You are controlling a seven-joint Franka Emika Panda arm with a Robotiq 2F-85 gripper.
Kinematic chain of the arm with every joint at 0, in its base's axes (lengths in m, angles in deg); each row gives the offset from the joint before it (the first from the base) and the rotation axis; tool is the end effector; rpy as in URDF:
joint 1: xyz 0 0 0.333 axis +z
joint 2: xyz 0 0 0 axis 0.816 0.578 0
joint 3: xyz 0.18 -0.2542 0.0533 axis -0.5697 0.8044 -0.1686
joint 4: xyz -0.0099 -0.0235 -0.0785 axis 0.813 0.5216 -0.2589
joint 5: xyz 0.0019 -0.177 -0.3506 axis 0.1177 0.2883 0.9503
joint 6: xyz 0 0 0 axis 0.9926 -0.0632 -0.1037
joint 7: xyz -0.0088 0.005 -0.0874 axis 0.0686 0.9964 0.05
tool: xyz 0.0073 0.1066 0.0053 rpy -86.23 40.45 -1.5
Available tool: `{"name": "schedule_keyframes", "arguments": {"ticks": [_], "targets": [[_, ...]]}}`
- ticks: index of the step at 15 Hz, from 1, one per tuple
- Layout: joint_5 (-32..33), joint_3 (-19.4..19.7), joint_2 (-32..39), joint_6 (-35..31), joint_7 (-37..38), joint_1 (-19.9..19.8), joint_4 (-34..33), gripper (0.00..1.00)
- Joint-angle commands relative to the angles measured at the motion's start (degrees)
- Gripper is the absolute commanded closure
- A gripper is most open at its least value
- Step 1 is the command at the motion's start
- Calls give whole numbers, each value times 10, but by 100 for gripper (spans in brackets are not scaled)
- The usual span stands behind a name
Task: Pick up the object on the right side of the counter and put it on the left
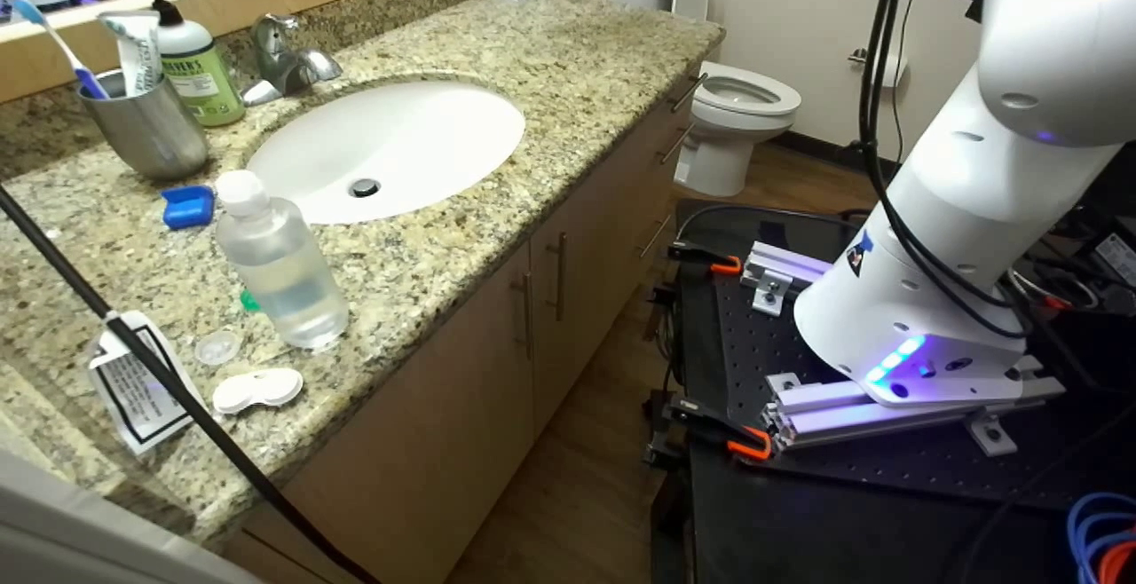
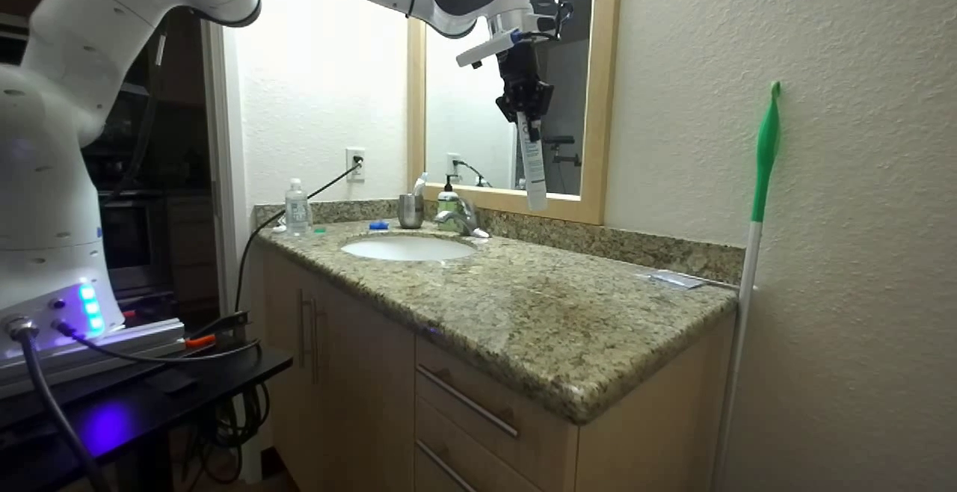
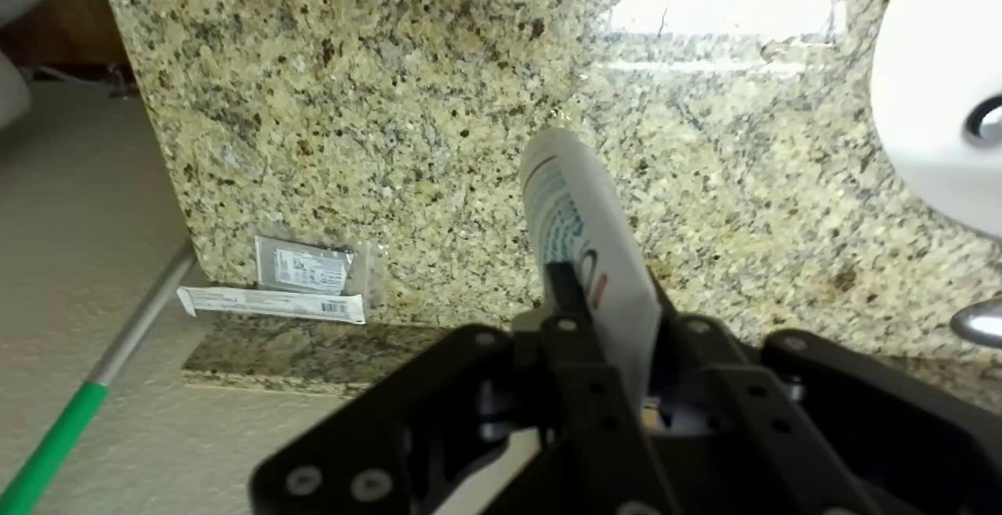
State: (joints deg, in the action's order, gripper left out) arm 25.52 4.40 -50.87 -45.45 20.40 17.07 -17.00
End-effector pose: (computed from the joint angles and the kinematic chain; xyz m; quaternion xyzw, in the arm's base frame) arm 0.4500 -0.5714 0.4988 0.9731 -0.1902 0.0995 0.0833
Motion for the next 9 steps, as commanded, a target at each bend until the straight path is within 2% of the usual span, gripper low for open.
{"name": "schedule_keyframes", "arguments": {"ticks": [1,4,5,6,8,9], "targets": [[1,0,-9,-1,-2,4,11,82],[1,0,-4,-1,2,3,8,82],[1,0,-2,-1,2,3,8,95],[18,-4,-16,3,-25,15,34,95],[53,-7,-77,-44,-71,52,135,95],[65,-8,-87,-52,-89,61,154,95]]}}
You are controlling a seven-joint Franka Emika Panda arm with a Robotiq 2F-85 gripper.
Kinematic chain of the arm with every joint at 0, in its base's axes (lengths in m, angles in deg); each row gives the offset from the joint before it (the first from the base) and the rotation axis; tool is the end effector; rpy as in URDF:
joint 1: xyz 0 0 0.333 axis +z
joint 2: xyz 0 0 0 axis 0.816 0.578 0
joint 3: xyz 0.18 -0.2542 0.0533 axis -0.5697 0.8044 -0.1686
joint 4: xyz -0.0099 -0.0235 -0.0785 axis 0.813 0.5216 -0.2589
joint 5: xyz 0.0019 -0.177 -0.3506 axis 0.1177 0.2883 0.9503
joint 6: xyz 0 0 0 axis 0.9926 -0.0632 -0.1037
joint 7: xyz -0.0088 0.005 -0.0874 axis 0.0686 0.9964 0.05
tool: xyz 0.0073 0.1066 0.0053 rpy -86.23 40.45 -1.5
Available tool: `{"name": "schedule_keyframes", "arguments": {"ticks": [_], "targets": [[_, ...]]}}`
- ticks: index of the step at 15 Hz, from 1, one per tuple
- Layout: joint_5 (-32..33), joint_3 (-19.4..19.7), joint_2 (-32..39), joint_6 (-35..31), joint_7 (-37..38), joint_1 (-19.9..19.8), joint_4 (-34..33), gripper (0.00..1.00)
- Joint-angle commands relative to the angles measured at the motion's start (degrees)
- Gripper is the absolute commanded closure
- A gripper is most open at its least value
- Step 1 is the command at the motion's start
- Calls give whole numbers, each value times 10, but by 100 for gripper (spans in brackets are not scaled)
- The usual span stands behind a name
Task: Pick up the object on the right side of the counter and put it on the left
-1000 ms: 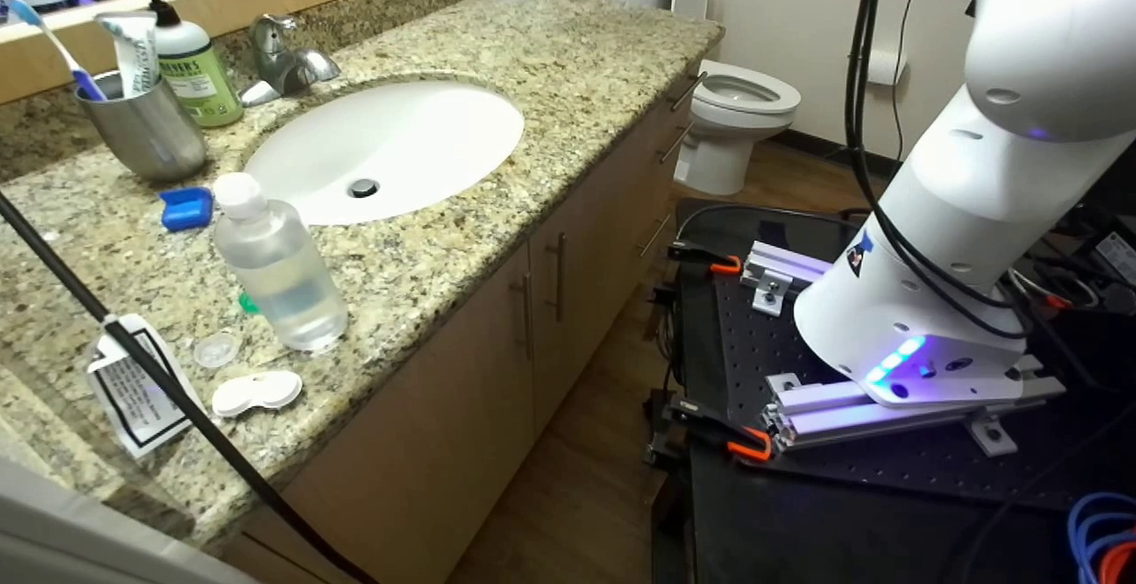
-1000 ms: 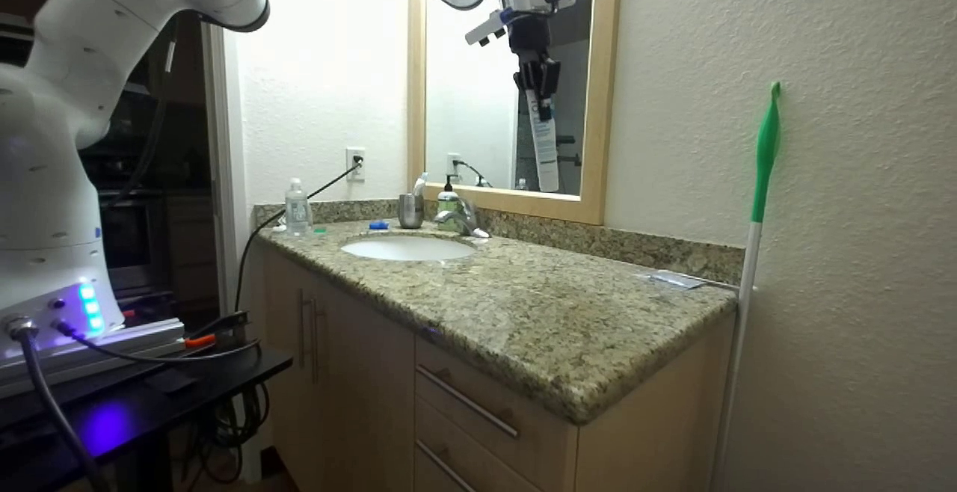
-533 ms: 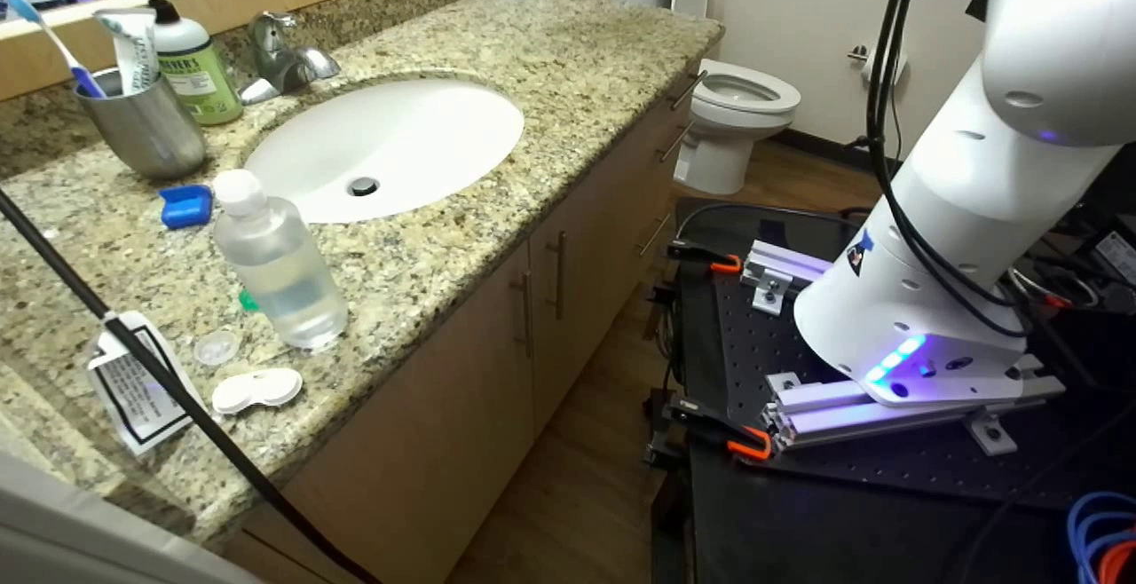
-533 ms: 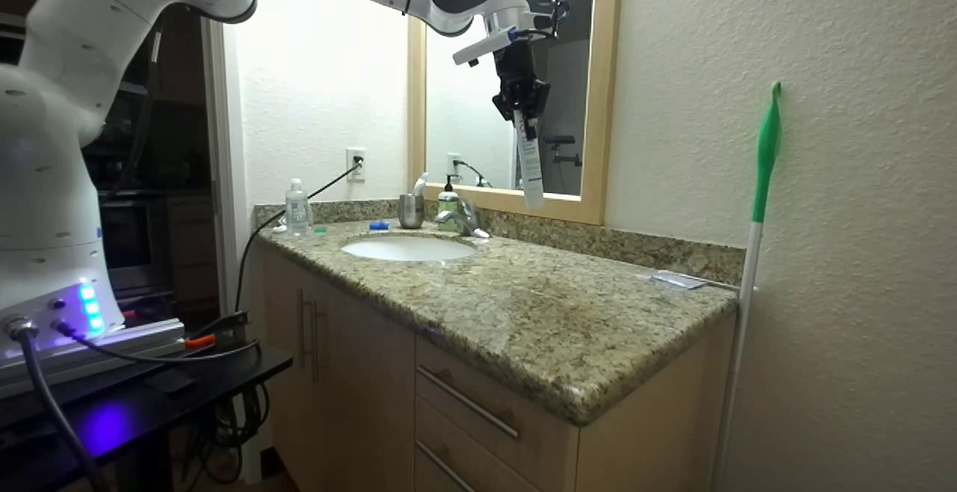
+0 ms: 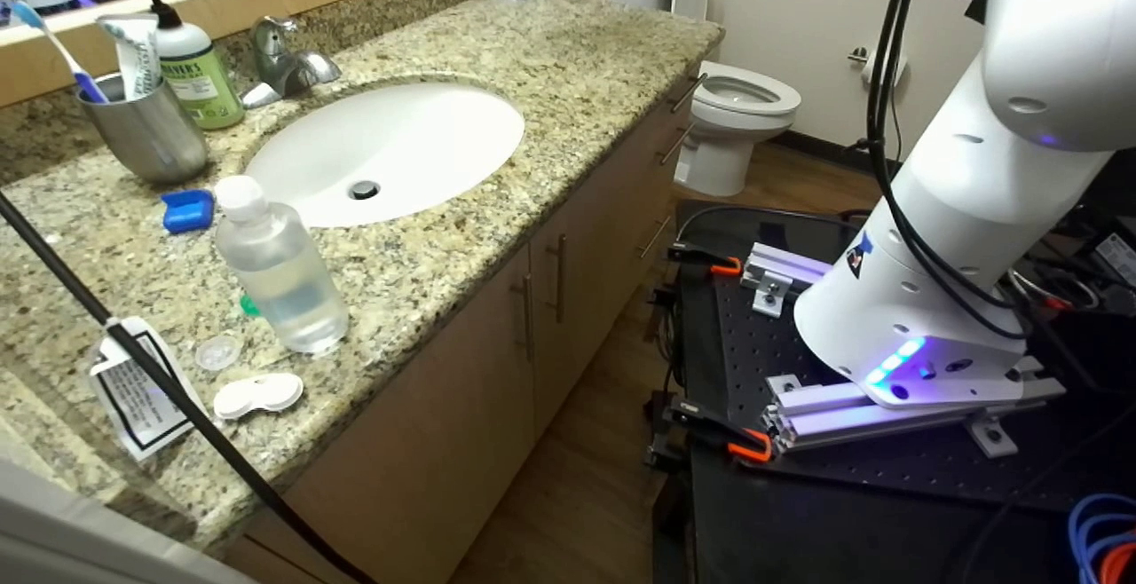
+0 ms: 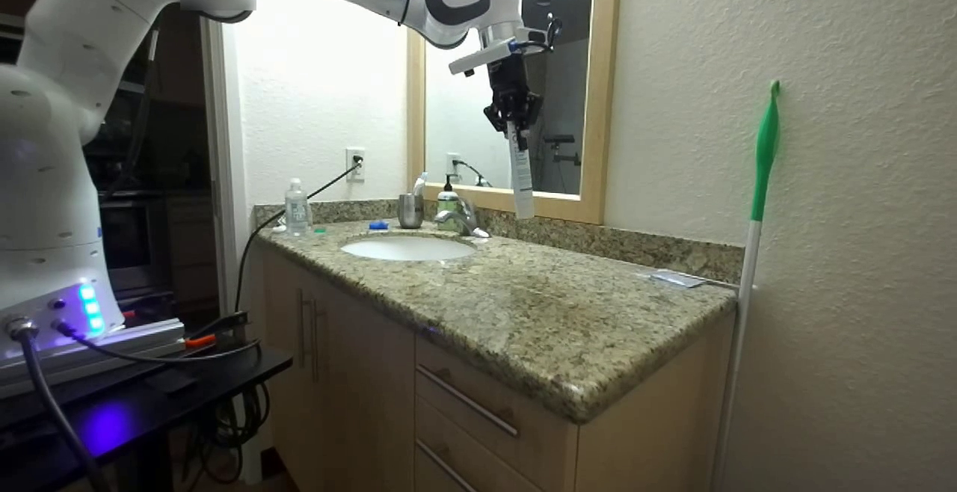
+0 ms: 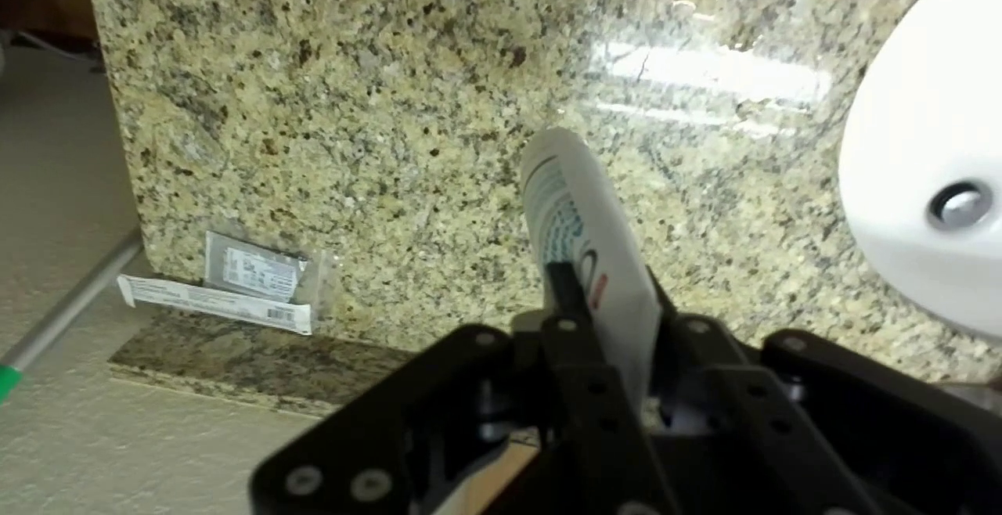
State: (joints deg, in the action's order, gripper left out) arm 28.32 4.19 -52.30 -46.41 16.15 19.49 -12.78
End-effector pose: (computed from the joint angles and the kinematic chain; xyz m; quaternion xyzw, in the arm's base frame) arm 0.4622 -0.5499 0.4812 0.9850 -0.1304 0.0724 0.0866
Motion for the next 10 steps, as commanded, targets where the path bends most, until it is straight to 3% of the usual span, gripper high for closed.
{"name": "schedule_keyframes", "arguments": {"ticks": [1,9,10], "targets": [[50,-6,-88,-56,-64,48,139,95],[114,-39,-242,-164,-183,116,359,95],[100,-29,-180,-114,-151,111,275,82]]}}
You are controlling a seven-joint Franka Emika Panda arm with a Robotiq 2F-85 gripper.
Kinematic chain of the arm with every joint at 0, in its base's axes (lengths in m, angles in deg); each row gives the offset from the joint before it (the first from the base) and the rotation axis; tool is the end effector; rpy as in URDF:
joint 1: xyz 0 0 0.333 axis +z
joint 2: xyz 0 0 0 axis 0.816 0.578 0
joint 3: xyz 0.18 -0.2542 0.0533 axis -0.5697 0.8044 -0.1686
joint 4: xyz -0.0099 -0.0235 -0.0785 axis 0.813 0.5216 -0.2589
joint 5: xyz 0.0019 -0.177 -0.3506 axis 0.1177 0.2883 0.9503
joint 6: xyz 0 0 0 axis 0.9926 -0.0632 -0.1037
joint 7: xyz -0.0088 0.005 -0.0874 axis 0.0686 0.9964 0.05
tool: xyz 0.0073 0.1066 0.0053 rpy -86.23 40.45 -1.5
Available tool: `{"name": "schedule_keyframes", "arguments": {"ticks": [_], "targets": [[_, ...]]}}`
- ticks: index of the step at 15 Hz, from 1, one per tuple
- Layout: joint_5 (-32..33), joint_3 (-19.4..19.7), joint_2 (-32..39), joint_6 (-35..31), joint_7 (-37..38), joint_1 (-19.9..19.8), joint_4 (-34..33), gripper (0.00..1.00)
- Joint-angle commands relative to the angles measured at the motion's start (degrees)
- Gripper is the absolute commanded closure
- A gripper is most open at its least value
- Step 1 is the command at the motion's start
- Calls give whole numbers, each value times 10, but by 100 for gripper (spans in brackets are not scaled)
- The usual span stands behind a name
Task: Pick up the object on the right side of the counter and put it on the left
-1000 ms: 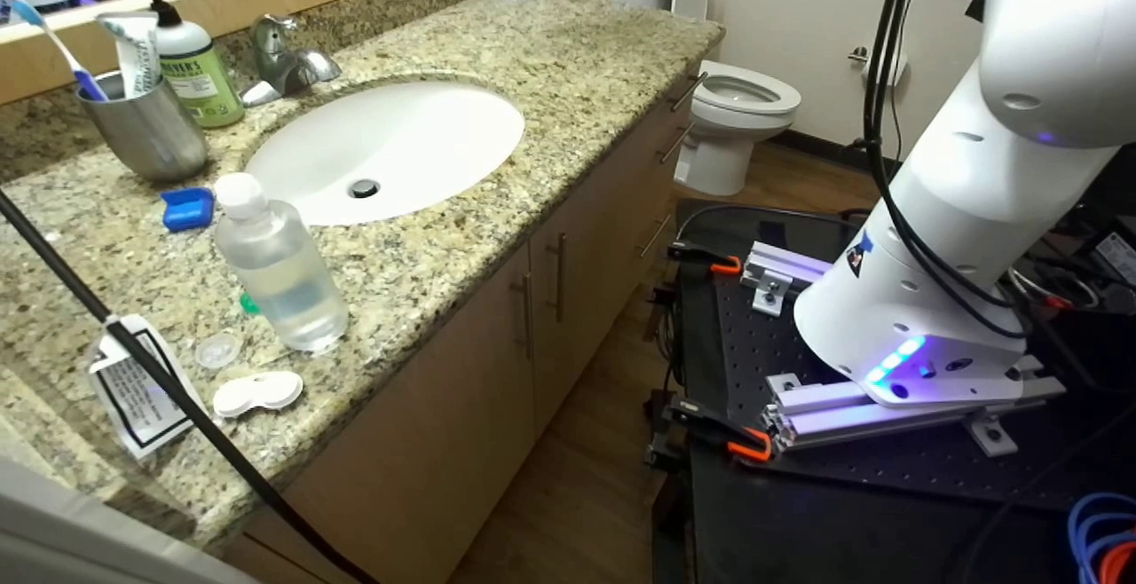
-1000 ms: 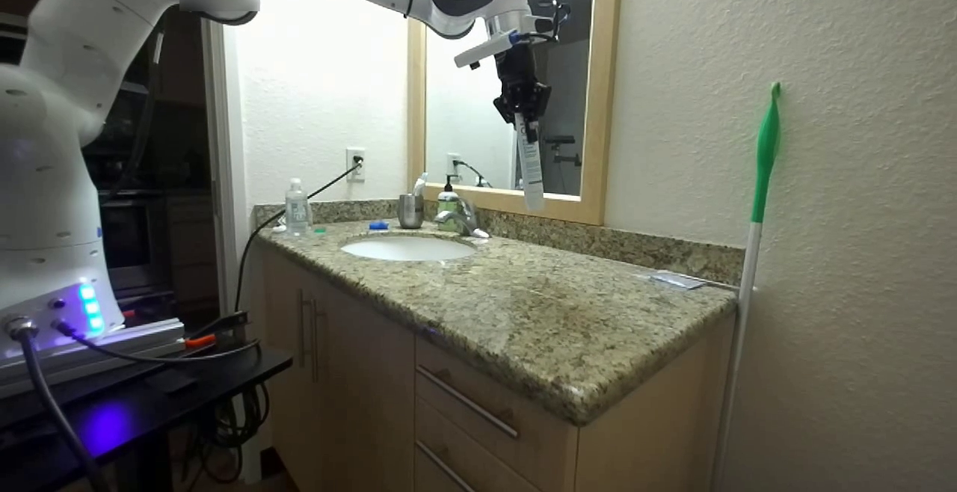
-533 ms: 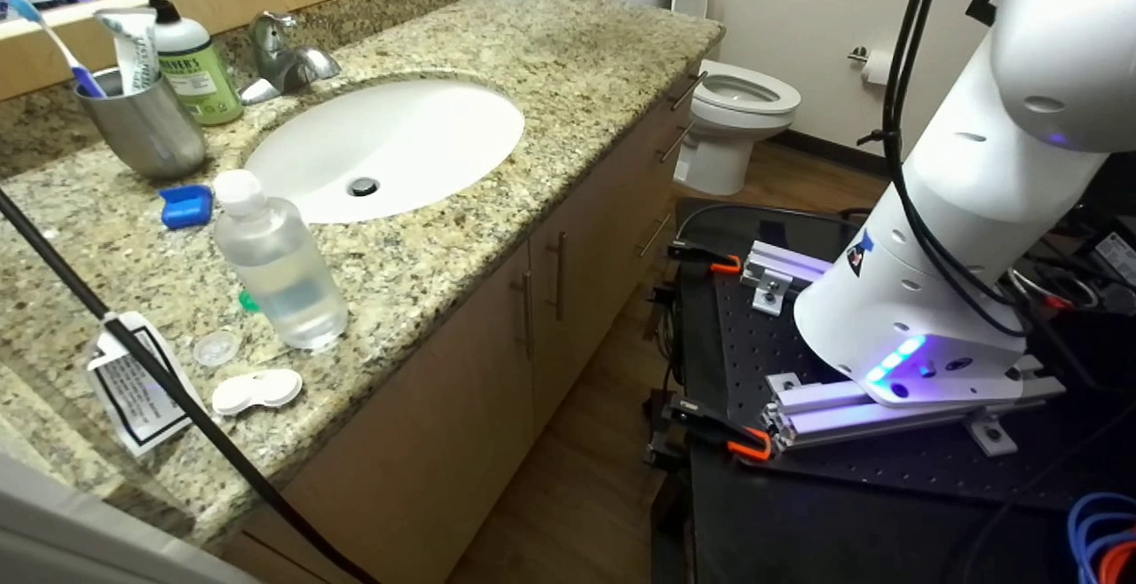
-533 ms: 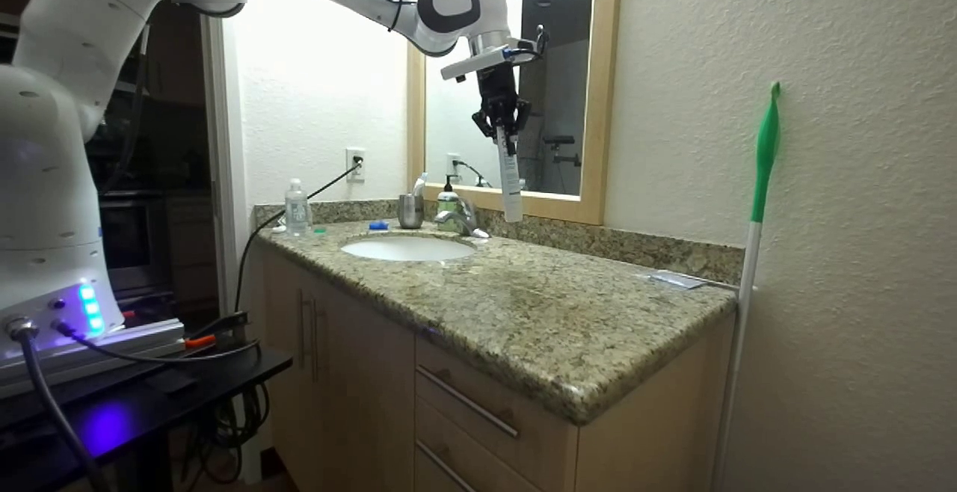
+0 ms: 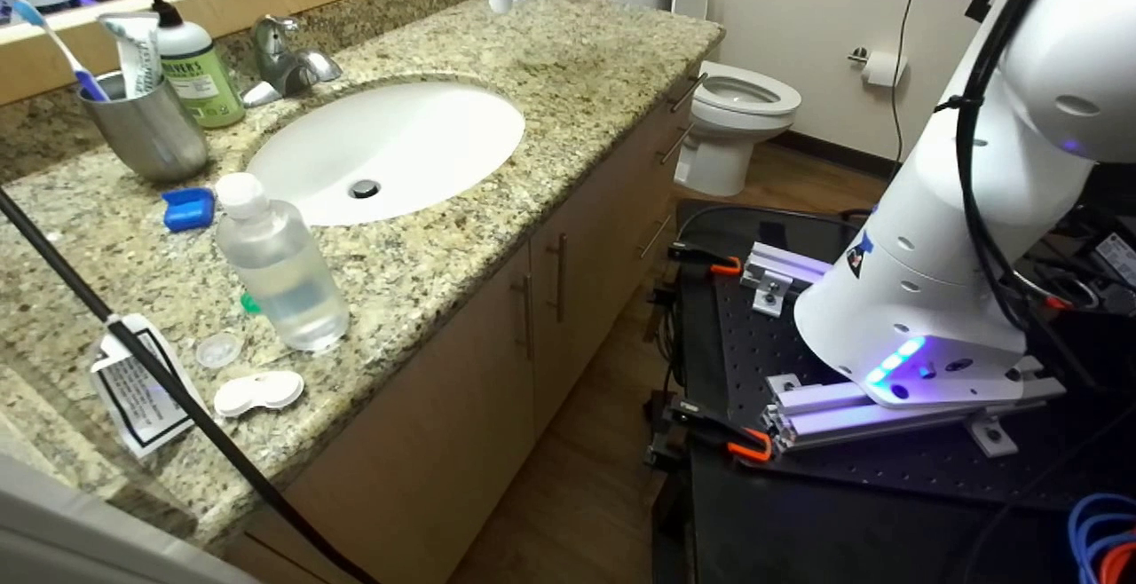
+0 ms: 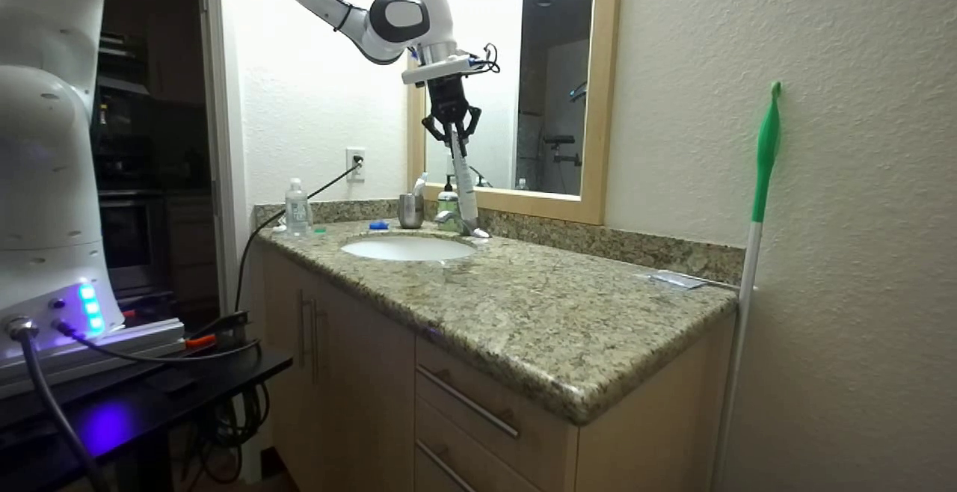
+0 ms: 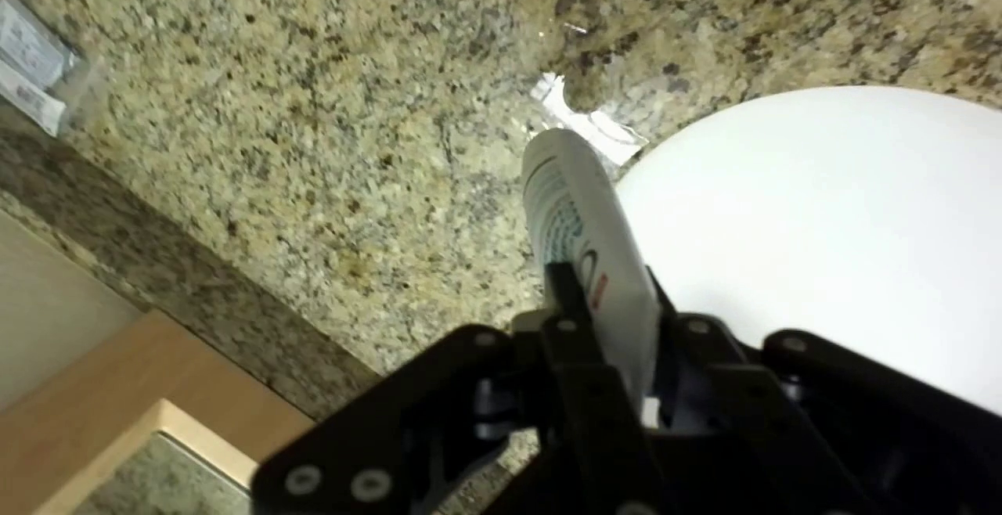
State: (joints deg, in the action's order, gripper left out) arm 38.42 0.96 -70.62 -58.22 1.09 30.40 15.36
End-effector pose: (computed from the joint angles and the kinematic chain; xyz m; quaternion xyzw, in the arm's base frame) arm 0.4821 -0.4013 0.4651 0.9834 0.1319 0.0552 0.1120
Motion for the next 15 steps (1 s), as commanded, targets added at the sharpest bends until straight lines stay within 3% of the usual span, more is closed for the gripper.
{"name": "schedule_keyframes", "arguments": {"ticks": [1,3,4,5,9,12,15], "targets": [[0,2,-16,-10,-9,11,21,82],[2,2,-39,-20,-15,18,49,82],[2,3,-44,-21,-17,19,54,95],[-45,24,5,34,-107,-16,-26,95],[-82,10,-46,98,-236,-6,-3,95],[-67,2,-113,136,-286,21,44,95],[-24,-11,-205,135,-311,62,139,95]]}}
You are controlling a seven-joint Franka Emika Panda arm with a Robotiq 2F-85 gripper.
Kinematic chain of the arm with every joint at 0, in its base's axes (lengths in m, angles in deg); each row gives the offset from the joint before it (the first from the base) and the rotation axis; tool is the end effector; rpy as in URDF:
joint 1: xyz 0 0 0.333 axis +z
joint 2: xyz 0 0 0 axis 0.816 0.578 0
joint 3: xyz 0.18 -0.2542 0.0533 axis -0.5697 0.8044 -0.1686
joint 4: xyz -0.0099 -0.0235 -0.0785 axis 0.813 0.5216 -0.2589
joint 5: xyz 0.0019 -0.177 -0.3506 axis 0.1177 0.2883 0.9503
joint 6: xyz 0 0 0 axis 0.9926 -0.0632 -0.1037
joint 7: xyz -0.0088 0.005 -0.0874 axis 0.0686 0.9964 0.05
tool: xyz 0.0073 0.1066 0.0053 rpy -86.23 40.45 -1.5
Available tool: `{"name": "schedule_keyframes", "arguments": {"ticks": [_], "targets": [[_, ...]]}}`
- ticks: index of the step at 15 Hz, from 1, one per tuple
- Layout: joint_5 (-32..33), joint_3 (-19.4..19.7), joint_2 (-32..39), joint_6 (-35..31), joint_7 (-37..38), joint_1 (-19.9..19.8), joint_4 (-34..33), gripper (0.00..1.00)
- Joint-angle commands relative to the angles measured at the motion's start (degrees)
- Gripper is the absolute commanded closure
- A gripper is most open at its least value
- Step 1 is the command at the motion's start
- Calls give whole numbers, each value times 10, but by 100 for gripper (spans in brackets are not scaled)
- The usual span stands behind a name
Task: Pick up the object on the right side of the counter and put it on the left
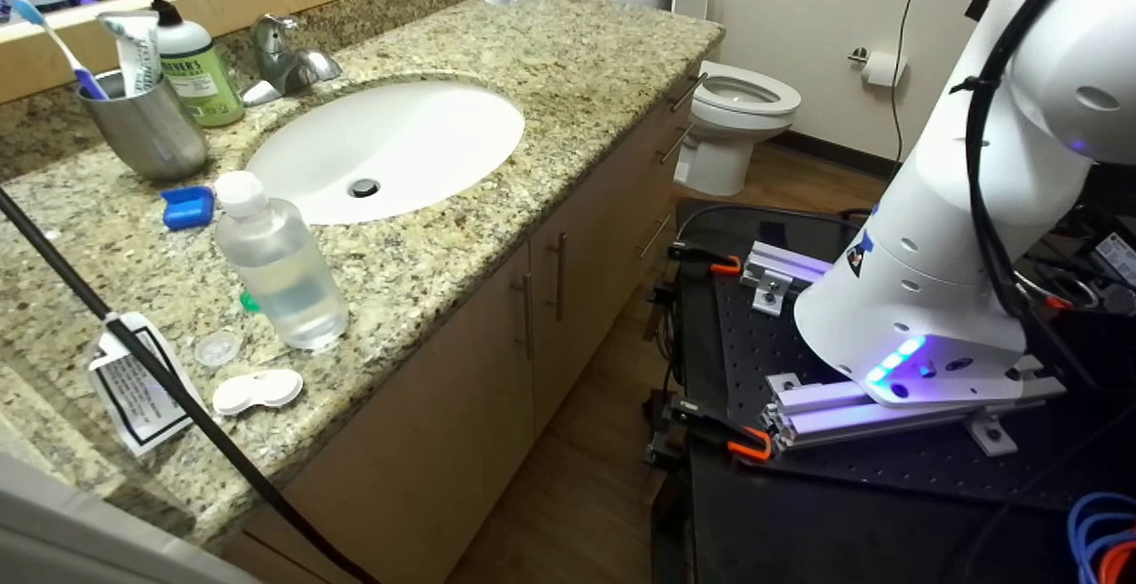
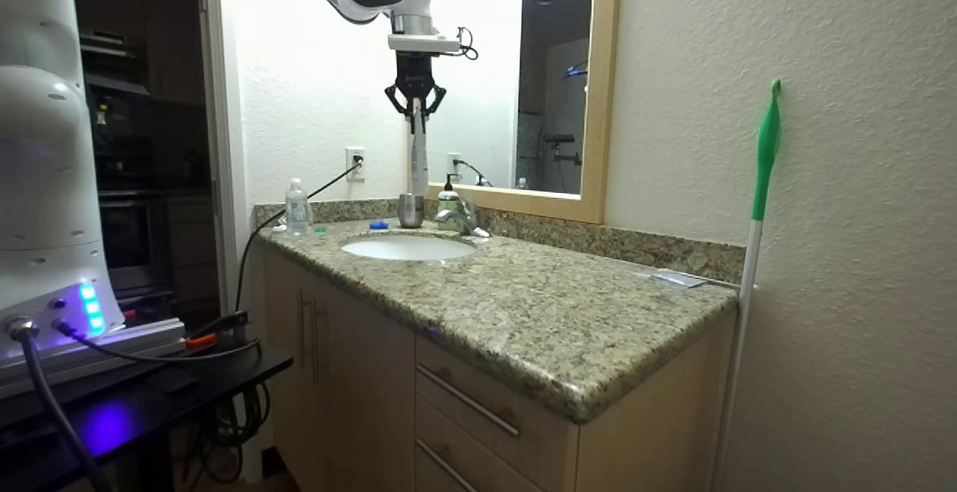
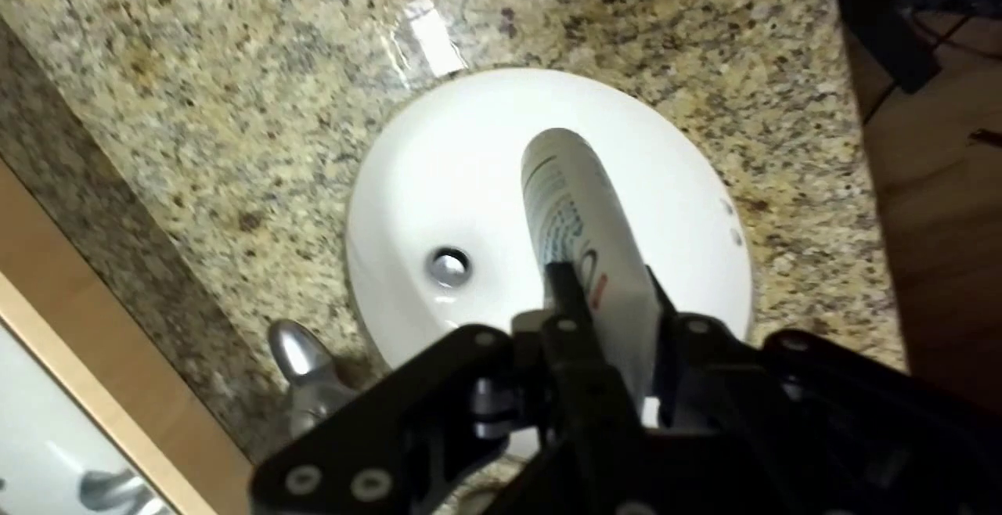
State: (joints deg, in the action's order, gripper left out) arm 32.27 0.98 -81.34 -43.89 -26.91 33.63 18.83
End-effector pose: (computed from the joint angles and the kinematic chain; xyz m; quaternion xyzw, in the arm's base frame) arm 0.4538 -0.3403 0.5168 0.9268 0.3696 0.0616 0.0274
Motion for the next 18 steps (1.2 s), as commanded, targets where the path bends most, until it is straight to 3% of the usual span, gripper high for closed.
{"name": "schedule_keyframes", "arguments": {"ticks": [1,3,4,7,8,9,13,15,18], "targets": [[57,-15,-126,-15,-36,42,135,95],[94,-21,-184,-26,-50,64,194,95],[70,-5,-114,2,-20,66,115,82],[90,-9,-173,-3,-24,83,174,82],[91,-8,-179,-4,-27,83,179,95],[93,-13,-172,-9,-15,86,183,95],[90,-75,-197,-32,-13,161,225,95],[94,-115,-186,-56,23,200,208,95],[71,-129,-137,-42,54,233,104,95]]}}
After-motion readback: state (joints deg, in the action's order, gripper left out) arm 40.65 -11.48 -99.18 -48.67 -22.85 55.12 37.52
